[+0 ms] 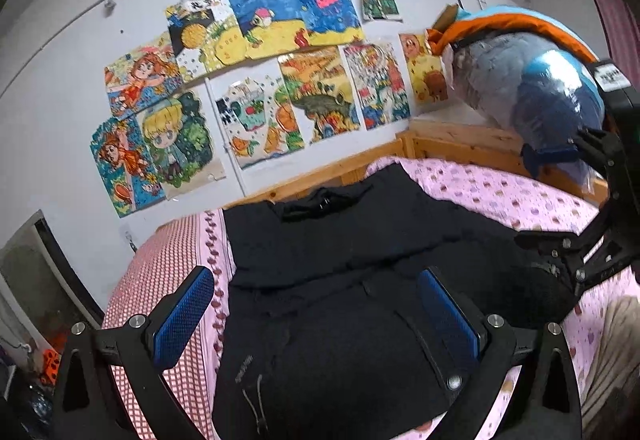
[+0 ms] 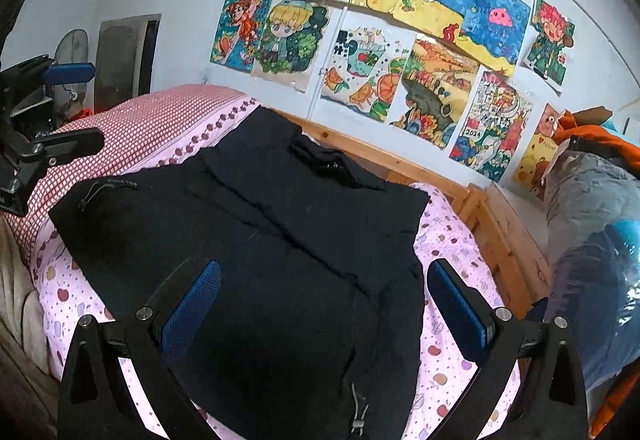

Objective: Fold large clothes
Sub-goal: 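Lower both grippers to one edge of the jacket and close on it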

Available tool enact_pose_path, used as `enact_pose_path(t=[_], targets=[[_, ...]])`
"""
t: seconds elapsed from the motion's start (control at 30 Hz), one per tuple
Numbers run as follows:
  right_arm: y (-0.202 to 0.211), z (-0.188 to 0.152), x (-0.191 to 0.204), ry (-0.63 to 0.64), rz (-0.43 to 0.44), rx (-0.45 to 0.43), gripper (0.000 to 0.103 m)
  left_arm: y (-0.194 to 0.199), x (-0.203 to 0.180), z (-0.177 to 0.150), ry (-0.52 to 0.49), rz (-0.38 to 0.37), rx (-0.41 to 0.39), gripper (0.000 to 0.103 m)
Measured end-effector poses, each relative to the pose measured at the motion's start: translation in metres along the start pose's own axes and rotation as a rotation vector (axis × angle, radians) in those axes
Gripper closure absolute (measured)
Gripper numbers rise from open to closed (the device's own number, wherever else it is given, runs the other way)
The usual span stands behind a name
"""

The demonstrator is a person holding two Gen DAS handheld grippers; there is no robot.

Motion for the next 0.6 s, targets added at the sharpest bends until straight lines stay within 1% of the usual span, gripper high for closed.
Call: enact_pose_path(t=[0.2,0.37,0.53,0.6], targets=[[-0.008,-0.018,0.005,0.004,0.019,0.050,0.002,-0.013,-0.014,-0.027,-0.039,-0.054,0.087,0.000],[-0.017,-0.043,0.009,-0.004,0.080,0.100,0.002,-0.027,-0.024,-0.053,-0.072,-0.116,0.174,0.000],[-0.026,-0.069,0.010,-0.022,0.106,0.148,0.002,-0.037,-0.033,-0.077,-0.093,-0.185,0.267,0.000],[-0.029,-0.077,0.010,-0.029,0.128,0.166,0.002,-0.038,-0.037,-0.085,-0.124,-0.213,0.297,0.000]])
Point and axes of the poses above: each gripper's, at about its wrist camera, not at the fingertips, and y roughly against the way its jaws point, x to its left, z to its top, the point moved 2 cm from there along -y, roughly the way its jaws point, and after that the axes turned 5 degrees about x, right-handed, at the moved point
